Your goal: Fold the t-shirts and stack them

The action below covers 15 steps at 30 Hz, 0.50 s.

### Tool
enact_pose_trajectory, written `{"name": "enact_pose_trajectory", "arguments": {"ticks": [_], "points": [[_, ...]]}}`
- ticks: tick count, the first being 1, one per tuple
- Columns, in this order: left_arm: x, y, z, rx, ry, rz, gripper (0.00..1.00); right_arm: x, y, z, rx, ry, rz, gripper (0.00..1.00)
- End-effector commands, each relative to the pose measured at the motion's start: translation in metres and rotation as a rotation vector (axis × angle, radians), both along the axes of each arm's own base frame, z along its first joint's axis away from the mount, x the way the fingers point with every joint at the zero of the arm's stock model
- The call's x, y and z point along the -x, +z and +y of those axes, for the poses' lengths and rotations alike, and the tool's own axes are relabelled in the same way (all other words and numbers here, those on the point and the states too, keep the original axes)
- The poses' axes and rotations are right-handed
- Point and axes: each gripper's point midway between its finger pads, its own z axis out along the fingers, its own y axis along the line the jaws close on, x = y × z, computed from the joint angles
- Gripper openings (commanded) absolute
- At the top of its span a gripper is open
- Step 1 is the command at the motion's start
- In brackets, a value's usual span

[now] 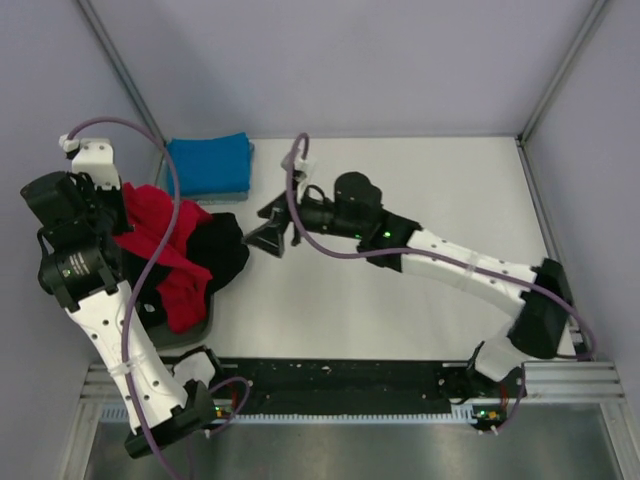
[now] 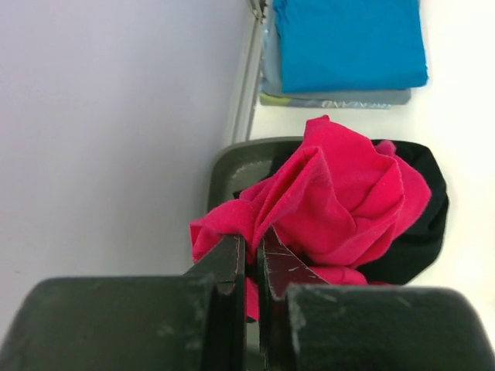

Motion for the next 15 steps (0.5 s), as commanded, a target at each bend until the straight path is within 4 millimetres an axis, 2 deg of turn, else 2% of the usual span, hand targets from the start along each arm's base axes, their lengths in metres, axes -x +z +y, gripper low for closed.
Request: {"name": "enact_pose_trajectory", "arguments": {"ticks": [1, 4, 7, 9, 10, 12, 14, 15], "points": [[0.002, 0.014, -0.014, 0.061, -0.013, -0.085, 0.00, 0.015, 0.053, 0.074, -0.236, 0.185, -0.052, 0.78], [0.005, 0.013, -0.020, 0.103, -0.011, -0.094, 0.00, 0.006, 0.053, 0.110, -0.304, 0.205, 0.001, 0.72], [0.008, 0.013, -0.029, 0.128, -0.042, -0.112, 0.00, 0.004, 0.055, 0.144, -0.330, 0.253, 0.038, 0.72], [0.009, 0.010, -0.039, 0.137, -0.093, -0.108, 0.00, -0.006, 0.045, 0.164, -0.314, 0.220, 0.073, 0.72], [0.010, 0.010, -0.044, 0.136, -0.116, -0.106, 0.00, -0.013, 0.039, 0.169, -0.306, 0.192, 0.097, 0.73], [0.010, 0.007, -0.050, 0.124, -0.163, -0.099, 0.00, -0.017, 0.041, 0.170, -0.303, 0.173, 0.078, 0.76], [0.010, 0.004, -0.057, 0.114, -0.219, -0.087, 0.00, -0.017, 0.045, 0.163, -0.260, 0.163, 0.014, 0.79], [0.008, 0.001, -0.062, 0.112, -0.257, -0.076, 0.00, -0.018, 0.041, 0.159, -0.228, 0.150, -0.018, 0.79]]}}
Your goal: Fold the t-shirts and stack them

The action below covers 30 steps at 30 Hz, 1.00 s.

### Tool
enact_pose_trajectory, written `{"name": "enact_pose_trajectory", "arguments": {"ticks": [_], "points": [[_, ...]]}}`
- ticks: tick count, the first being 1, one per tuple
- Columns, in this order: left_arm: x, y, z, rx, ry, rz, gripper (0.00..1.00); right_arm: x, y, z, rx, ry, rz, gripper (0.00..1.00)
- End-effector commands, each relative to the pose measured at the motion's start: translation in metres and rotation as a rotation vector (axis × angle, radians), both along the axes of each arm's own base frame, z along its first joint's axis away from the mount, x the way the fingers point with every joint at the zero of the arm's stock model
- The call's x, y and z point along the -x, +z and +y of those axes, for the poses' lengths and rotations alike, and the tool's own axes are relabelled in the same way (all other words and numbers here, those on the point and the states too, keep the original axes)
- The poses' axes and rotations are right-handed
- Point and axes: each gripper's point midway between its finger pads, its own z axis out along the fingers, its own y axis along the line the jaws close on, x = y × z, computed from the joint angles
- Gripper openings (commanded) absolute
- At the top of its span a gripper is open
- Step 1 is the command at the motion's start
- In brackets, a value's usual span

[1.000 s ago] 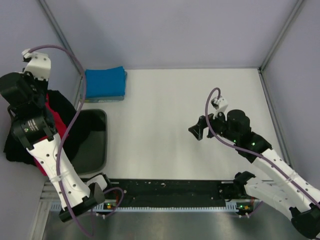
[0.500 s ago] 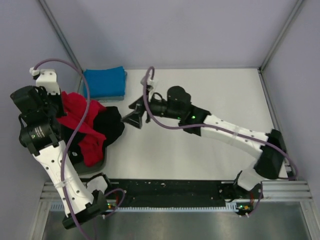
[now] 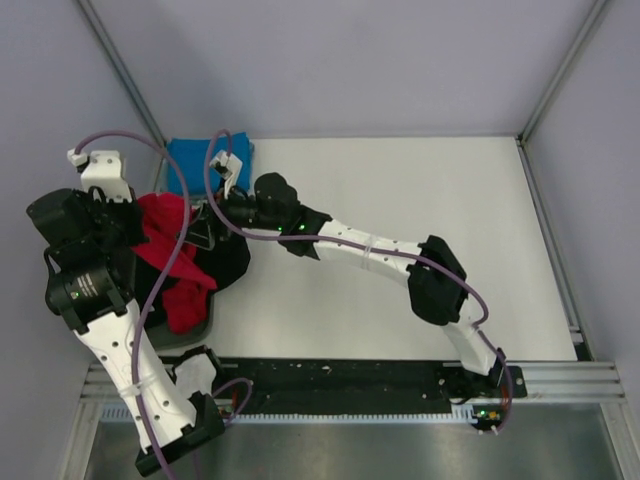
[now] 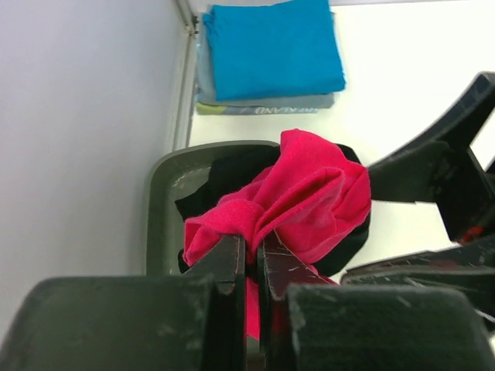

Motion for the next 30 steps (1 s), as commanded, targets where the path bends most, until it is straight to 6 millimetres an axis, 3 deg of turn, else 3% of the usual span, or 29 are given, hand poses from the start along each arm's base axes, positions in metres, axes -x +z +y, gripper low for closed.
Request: {"name": "enact_pose_trajectory", "arguments": {"ticks": [1, 3, 5, 6, 10, 15, 19, 23, 25, 28, 29, 30], "points": [[-0.008, 0.007, -0.029, -0.024, -0.214, -0.046, 0.00, 0.004, 0.067, -0.021, -0.070, -0.042, -0.160, 0.79], [-0.011, 0.003, -0.049, -0.024, -0.357, -0.057, 0.00, -0.001, 0.069, -0.033, -0.079, -0.065, -0.203, 0.79], [-0.014, 0.002, -0.060, -0.022, -0.447, -0.063, 0.00, -0.009, 0.071, -0.044, -0.080, -0.080, -0.242, 0.66], [-0.015, 0.001, -0.060, -0.023, -0.458, -0.059, 0.00, -0.014, 0.069, -0.046, -0.072, -0.079, -0.254, 0.65], [-0.015, 0.003, -0.057, -0.074, -0.481, -0.049, 0.00, -0.025, 0.051, -0.042, -0.006, -0.048, -0.320, 0.73], [-0.010, 0.002, -0.063, -0.109, -0.526, -0.044, 0.00, -0.018, 0.039, -0.025, -0.006, 0.048, -0.312, 0.81], [-0.009, -0.003, -0.065, -0.090, -0.534, -0.033, 0.00, -0.008, 0.035, -0.019, -0.038, 0.119, -0.305, 0.81], [-0.008, -0.005, -0.066, -0.078, -0.542, -0.027, 0.00, -0.014, 0.026, -0.015, -0.023, 0.107, -0.277, 0.78], [-0.008, -0.007, -0.067, -0.072, -0.548, -0.024, 0.00, -0.012, 0.027, -0.013, -0.035, 0.114, -0.262, 0.56], [-0.008, -0.013, -0.067, -0.060, -0.552, -0.005, 0.00, -0.012, 0.032, -0.018, -0.038, 0.106, -0.255, 0.02], [-0.008, -0.016, -0.066, -0.060, -0.550, 0.007, 0.20, -0.016, 0.034, -0.023, -0.035, 0.083, -0.247, 0.00], [-0.007, -0.019, -0.063, -0.066, -0.539, 0.024, 0.61, -0.021, 0.034, -0.029, -0.027, 0.056, -0.238, 0.00]]}}
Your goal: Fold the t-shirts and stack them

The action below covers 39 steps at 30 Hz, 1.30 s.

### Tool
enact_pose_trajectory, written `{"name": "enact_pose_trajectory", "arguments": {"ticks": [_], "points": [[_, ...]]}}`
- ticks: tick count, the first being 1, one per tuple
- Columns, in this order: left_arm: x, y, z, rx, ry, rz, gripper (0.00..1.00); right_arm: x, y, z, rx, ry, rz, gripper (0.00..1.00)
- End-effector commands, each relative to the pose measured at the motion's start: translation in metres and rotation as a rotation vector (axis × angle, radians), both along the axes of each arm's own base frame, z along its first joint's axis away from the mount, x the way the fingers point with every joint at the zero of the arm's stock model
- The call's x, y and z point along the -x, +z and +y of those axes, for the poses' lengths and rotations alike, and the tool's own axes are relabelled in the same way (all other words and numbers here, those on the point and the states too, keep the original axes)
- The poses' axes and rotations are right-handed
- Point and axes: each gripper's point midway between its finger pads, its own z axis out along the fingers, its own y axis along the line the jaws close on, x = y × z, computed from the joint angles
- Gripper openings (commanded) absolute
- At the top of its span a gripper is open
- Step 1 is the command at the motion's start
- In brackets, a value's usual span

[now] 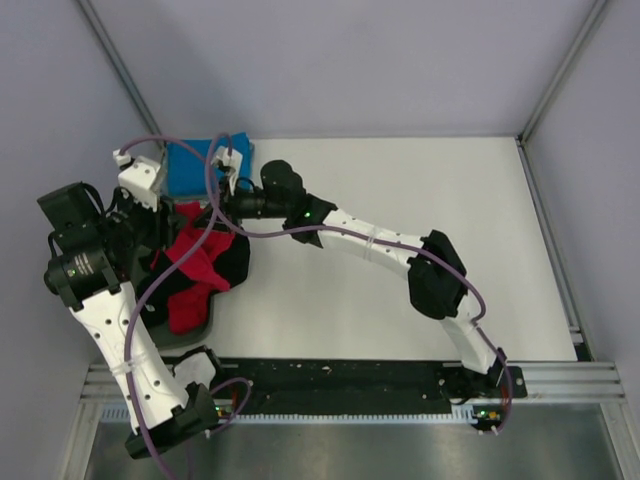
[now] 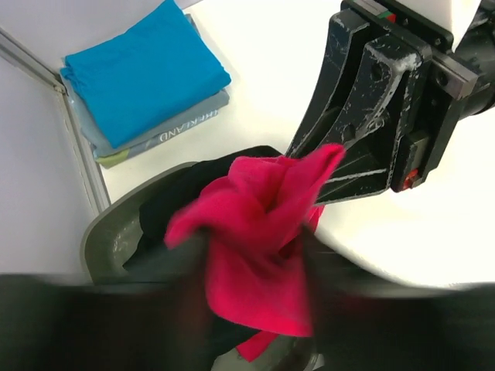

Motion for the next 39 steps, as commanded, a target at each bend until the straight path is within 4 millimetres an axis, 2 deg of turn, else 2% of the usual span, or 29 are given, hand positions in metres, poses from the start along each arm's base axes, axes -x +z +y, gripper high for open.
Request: {"name": "enact_pose_trajectory", "arguments": {"ticks": [1, 2, 3, 4, 7, 12, 15, 19, 21, 23, 24, 28, 31, 33, 35, 37, 39], "points": [[0.002, 0.002, -0.001, -0.040, -0.025, -0.017, 0.77, -0.009, 0.047, -0.022, -0.092, -0.056, -0.033, 0.00], [0.001, -0.002, 0.005, -0.064, -0.003, -0.003, 0.90, -0.015, 0.052, -0.032, -0.100, -0.083, -0.027, 0.00], [0.000, -0.008, 0.014, -0.090, 0.024, 0.015, 0.97, -0.022, 0.046, -0.040, -0.093, -0.103, -0.012, 0.00], [0.000, -0.013, 0.020, -0.112, 0.045, 0.035, 0.98, -0.033, 0.045, -0.052, -0.091, -0.128, -0.004, 0.00], [0.002, -0.038, 0.036, -0.190, 0.059, 0.122, 0.99, -0.048, 0.026, -0.075, -0.061, -0.164, 0.014, 0.00], [0.009, -0.107, 0.049, -0.245, 0.015, 0.291, 0.99, -0.045, -0.004, -0.080, -0.018, -0.130, 0.037, 0.00], [0.016, -0.142, 0.043, -0.240, -0.059, 0.342, 0.98, -0.048, -0.010, -0.083, -0.020, -0.130, 0.074, 0.00], [0.013, -0.170, 0.043, -0.230, -0.056, 0.354, 0.97, -0.058, -0.006, -0.089, -0.052, -0.150, 0.123, 0.00], [0.012, -0.179, 0.038, -0.202, -0.064, 0.372, 0.85, -0.069, -0.004, -0.093, -0.064, -0.191, 0.168, 0.00], [0.017, -0.178, 0.017, -0.162, -0.131, 0.400, 0.68, -0.083, -0.006, -0.096, -0.064, -0.257, 0.218, 0.00], [0.018, -0.173, 0.005, -0.143, -0.160, 0.392, 0.64, -0.089, -0.008, -0.098, -0.060, -0.290, 0.244, 0.00], [0.015, -0.160, -0.035, -0.147, -0.230, 0.340, 0.61, -0.100, -0.017, -0.097, -0.047, -0.351, 0.353, 0.00], [0.010, -0.170, -0.063, -0.235, -0.281, 0.293, 0.62, -0.099, -0.020, -0.092, -0.059, -0.333, 0.428, 0.00], [0.002, -0.183, -0.068, -0.290, -0.274, 0.281, 0.63, -0.098, -0.023, -0.089, -0.054, -0.316, 0.450, 0.00], [-0.006, -0.201, -0.063, -0.367, -0.246, 0.293, 0.63, -0.097, -0.027, -0.088, -0.045, -0.316, 0.479, 0.00], [-0.016, -0.213, -0.055, -0.449, -0.203, 0.299, 0.65, -0.098, -0.027, -0.090, -0.049, -0.317, 0.486, 0.00], [-0.029, -0.218, -0.043, -0.525, -0.132, 0.276, 0.66, -0.098, -0.027, -0.091, -0.051, -0.318, 0.482, 0.00]]}}
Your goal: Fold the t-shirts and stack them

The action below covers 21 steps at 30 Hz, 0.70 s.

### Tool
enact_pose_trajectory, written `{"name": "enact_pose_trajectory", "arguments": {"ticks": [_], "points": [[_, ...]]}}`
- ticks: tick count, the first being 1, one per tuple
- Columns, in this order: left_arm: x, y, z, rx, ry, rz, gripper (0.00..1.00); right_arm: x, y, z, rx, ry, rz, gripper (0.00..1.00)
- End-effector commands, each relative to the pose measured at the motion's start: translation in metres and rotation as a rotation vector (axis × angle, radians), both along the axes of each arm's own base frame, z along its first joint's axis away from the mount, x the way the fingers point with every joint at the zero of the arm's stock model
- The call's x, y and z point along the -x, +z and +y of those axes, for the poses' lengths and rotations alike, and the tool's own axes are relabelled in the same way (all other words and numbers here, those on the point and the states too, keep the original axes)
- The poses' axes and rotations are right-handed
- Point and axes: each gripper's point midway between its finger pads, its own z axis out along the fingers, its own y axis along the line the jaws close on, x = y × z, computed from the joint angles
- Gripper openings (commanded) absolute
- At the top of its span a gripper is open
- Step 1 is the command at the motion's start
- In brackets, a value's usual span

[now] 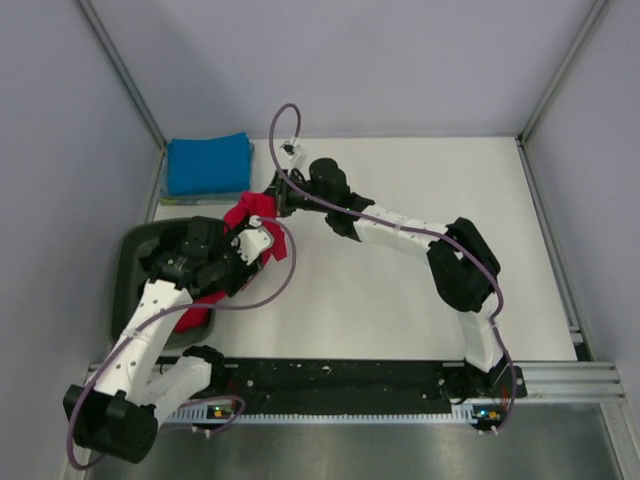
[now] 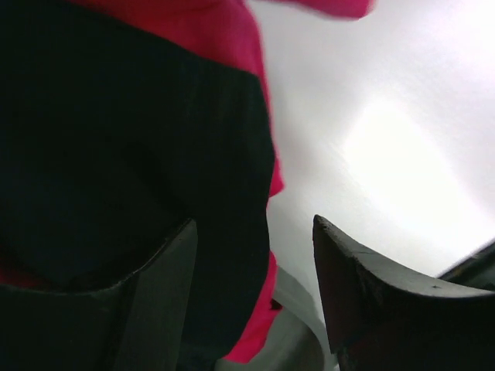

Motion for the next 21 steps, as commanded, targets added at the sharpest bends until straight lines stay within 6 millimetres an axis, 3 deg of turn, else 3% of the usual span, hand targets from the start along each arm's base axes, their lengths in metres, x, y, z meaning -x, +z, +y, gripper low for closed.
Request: {"name": "enact_pose_trajectory", "arguments": {"ticks": [1, 3, 5, 6, 8, 14, 21], "points": [[-0.048, -0.001, 0.032, -0.177, 0.184, -0.167, 0.66, -0.011, 0.035, -0.001, -0.094, -0.024, -0.029, 0.00], [-0.060, 0.000, 0.043, -0.225, 0.240, -0.206, 0.63, -0.009, 0.034, -0.001, -0.095, -0.018, -0.029, 0.00], [-0.066, 0.003, 0.049, -0.251, 0.276, -0.227, 0.48, -0.008, 0.034, -0.002, -0.094, -0.014, -0.029, 0.00], [-0.067, 0.002, 0.052, -0.263, 0.290, -0.222, 0.38, -0.008, 0.033, -0.002, -0.089, -0.014, -0.030, 0.00], [-0.065, -0.002, 0.056, -0.284, 0.309, -0.197, 0.01, -0.008, 0.033, -0.004, -0.080, -0.018, -0.037, 0.00], [-0.047, 0.026, 0.052, -0.219, 0.299, -0.224, 0.00, -0.019, 0.028, -0.024, -0.015, -0.083, -0.058, 0.00], [-0.036, 0.079, 0.096, -0.282, 0.445, -0.358, 0.00, -0.022, 0.031, -0.047, 0.041, -0.129, -0.101, 0.00]]}}
